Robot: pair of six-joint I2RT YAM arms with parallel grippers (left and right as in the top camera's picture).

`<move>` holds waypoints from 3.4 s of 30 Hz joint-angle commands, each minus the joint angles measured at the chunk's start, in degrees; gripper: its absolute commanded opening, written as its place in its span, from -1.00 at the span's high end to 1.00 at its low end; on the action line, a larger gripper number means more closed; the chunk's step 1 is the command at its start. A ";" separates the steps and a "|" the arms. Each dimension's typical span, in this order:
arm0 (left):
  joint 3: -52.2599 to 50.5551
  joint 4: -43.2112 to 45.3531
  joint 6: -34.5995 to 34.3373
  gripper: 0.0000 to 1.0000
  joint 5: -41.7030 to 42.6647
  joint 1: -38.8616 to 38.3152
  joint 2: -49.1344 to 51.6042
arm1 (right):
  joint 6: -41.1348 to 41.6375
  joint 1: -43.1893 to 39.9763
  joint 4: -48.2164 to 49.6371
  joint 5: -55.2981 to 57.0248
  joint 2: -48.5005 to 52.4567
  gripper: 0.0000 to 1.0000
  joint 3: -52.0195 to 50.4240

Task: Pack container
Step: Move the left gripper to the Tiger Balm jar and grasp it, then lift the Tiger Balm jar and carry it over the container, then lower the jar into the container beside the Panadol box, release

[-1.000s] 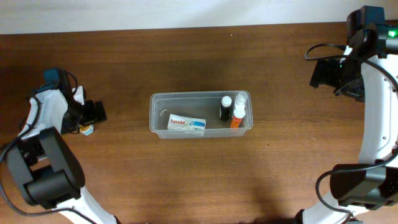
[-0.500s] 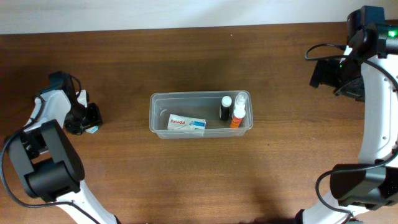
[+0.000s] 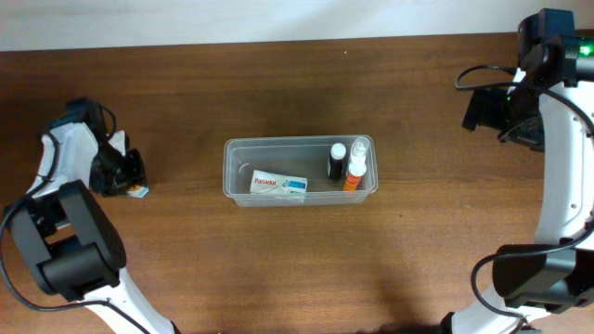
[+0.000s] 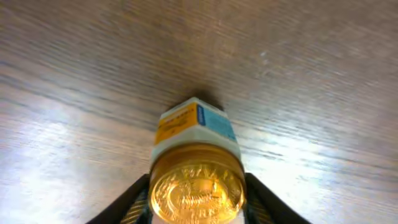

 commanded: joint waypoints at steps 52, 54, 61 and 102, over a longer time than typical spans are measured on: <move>45.11 -33.90 25.59 0.51 10.40 -38.51 6.32 | 0.11 -0.15 0.04 0.28 -0.33 -0.97 0.76; 45.11 -33.90 24.90 0.52 8.94 -39.23 8.09 | 0.11 -0.15 0.04 0.28 -0.33 -0.97 0.76; 45.09 -33.92 23.89 0.51 5.66 -40.13 13.11 | 0.11 -0.15 0.04 0.28 -0.33 -0.97 0.76; 36.39 -24.30 20.46 0.52 4.42 -41.97 17.77 | 0.11 -0.15 0.04 0.28 -0.33 -0.97 0.76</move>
